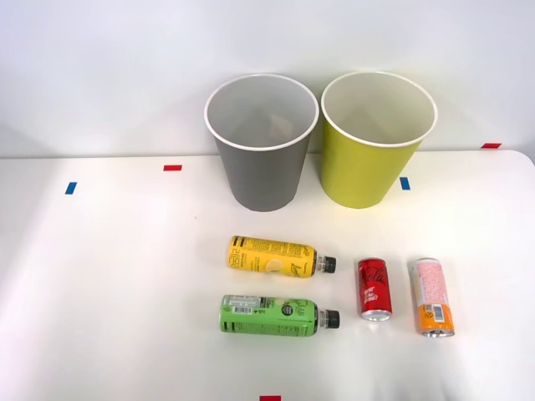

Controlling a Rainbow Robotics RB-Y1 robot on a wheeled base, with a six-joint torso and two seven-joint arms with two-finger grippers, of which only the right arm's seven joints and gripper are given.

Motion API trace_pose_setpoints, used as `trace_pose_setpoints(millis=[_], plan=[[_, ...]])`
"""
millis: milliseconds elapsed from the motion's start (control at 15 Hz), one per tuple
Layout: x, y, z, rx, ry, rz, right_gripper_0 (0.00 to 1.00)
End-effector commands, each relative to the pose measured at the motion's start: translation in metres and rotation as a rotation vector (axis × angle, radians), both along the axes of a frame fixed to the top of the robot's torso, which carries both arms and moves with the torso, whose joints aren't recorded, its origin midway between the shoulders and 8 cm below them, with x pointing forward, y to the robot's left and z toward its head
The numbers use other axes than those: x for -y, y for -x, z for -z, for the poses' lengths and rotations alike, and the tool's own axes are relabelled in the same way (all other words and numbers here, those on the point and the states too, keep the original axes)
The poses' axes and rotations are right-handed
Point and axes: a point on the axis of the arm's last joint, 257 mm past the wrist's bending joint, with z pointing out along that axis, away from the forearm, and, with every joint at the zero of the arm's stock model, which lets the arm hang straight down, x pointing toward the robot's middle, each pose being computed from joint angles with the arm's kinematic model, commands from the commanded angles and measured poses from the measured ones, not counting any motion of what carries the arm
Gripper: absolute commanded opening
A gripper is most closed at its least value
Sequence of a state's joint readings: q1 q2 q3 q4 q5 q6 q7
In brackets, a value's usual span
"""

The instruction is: Put cans in the gray bin, plastic bottles in the light green bin

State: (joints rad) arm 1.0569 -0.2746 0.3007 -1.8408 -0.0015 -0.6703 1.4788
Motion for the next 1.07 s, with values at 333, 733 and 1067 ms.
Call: trace_pose_setpoints(millis=[333,733,1067], plan=[[0.0000,0.0000,0.0000,0.000,0.000,0.000,1.00],[0.0000,0.0000,0.0000,0.000,0.000,0.000,1.00],[0.0000,0.0000,0.0000,0.000,0.000,0.000,1.00]])
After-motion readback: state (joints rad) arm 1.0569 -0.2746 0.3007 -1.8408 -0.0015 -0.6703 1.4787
